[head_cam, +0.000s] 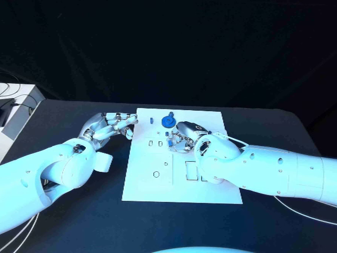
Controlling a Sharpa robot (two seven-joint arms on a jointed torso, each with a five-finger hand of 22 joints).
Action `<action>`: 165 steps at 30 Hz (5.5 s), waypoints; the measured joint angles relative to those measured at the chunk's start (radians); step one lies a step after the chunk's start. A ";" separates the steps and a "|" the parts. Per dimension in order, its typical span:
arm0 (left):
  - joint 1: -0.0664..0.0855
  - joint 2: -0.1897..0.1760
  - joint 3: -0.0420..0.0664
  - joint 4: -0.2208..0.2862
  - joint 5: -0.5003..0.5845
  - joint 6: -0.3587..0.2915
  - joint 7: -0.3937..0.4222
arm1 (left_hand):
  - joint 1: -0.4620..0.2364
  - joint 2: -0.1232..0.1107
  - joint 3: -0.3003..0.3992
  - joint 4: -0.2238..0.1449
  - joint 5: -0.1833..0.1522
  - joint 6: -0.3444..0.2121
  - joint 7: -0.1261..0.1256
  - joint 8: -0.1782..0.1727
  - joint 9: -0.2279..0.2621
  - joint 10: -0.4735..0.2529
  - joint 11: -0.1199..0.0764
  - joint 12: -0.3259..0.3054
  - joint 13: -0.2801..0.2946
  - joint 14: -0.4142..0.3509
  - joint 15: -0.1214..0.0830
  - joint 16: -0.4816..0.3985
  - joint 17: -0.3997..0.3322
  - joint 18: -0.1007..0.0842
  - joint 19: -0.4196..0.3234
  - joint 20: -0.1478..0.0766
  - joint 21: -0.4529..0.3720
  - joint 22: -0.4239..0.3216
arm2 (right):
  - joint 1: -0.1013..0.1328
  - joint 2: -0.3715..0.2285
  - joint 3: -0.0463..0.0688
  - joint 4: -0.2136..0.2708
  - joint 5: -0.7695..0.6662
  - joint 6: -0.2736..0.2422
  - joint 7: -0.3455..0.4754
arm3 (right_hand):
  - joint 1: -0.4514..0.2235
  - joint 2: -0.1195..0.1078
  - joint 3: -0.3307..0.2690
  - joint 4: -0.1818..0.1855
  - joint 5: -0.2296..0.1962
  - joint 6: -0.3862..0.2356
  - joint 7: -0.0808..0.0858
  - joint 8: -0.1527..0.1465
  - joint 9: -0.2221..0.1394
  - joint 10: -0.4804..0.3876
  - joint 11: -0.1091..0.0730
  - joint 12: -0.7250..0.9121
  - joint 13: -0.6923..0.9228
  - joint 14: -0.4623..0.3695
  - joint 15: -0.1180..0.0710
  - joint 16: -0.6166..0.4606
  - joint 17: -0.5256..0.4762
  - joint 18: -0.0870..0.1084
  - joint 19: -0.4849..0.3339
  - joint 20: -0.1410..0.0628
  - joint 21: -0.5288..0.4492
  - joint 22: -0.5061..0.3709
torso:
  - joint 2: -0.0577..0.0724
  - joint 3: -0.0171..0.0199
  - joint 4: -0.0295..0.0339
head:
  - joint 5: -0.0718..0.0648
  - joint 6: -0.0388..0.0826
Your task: Assemble the parts on the task board
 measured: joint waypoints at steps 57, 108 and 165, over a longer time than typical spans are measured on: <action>0.000 -0.001 0.000 -0.004 0.000 0.000 -0.002 | 0.000 0.000 0.000 0.000 0.000 0.000 0.000 0.000 0.000 0.000 0.000 0.000 0.000 -0.004 0.004 0.000 -0.001 0.000 0.000 0.000 0.000 -0.003 | -0.004 0.013 0.002 -0.046 -0.008 -0.014 0.003 | 0.008 -0.087 -0.072 0.118 -0.019 -0.086 0.060 -0.005 -0.001 -0.044 0.028 -0.031 -0.061 -0.004 0.011 0.000 -0.009 0.000 0.000 0.015 -0.014 0.000 | 0.001 0.0012 -0.0005 | 0.002 -0.004; 0.080 0.088 0.001 -0.107 -0.274 0.068 -0.230 | -0.120 -0.009 -0.062 0.101 0.000 0.022 -0.049 0.181 0.038 0.020 -0.093 0.594 0.392 0.069 -0.076 0.405 0.346 0.001 0.081 -0.092 0.192 0.119 | 0.090 -0.240 0.022 0.049 0.586 -0.217 0.493 | -0.047 -0.047 -0.182 0.147 0.041 -0.095 0.045 0.060 0.028 -0.093 0.028 -0.026 -0.128 -0.004 0.021 -0.008 -0.016 0.000 0.002 0.026 -0.043 0.000 | -0.013 0.0176 -0.0214 | 0.023 0.022; 0.304 0.539 -0.149 -0.491 -0.868 0.537 -0.844 | -0.303 -0.126 0.076 0.206 -0.003 -0.027 -0.120 0.336 0.668 0.051 -0.142 0.777 0.630 0.249 -0.120 0.522 0.787 0.015 0.276 -0.119 0.264 0.585 | 0.115 -0.253 0.022 -0.062 0.772 -0.178 0.582 | -0.176 -0.026 -0.275 0.199 0.147 -0.136 0.042 0.035 0.206 -0.107 0.026 -0.048 -0.134 0.000 0.007 -0.035 -0.015 0.000 0.000 0.015 -0.076 0.000 | -0.035 0.0368 -0.0399 | 0.047 -0.004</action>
